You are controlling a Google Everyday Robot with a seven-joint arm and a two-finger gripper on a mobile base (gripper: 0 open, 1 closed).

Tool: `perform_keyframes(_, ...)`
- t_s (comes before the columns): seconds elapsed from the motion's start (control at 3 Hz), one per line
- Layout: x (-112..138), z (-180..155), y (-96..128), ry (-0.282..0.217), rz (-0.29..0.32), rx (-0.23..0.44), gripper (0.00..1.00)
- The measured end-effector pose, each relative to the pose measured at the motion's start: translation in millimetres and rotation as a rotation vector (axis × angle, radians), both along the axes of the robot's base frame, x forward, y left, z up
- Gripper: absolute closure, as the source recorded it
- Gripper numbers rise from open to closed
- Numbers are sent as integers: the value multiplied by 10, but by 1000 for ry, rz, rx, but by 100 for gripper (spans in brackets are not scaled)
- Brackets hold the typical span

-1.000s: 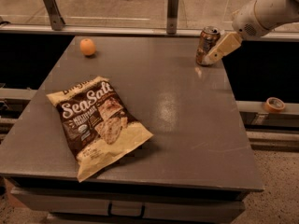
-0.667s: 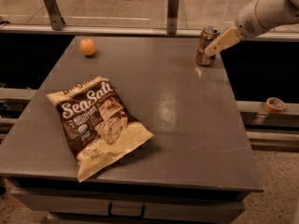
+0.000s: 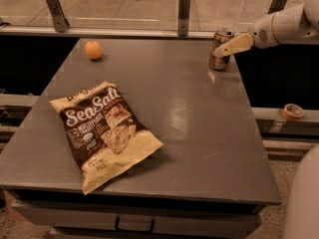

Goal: Move orange can near brown chip bag

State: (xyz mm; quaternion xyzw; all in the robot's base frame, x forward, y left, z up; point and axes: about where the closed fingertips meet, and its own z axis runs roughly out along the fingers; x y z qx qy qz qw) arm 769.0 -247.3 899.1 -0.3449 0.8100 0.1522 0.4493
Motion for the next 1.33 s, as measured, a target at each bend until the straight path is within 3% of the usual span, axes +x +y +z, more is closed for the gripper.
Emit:
perform_keyframes(0.33, 1, -48, 138, 24, 43, 83, 17)
perform_keyframes(1.0, -308, 162, 510, 36, 206, 196, 64)
perform_keyframes(1.33, -569, 635, 589, -55, 285, 172, 88)
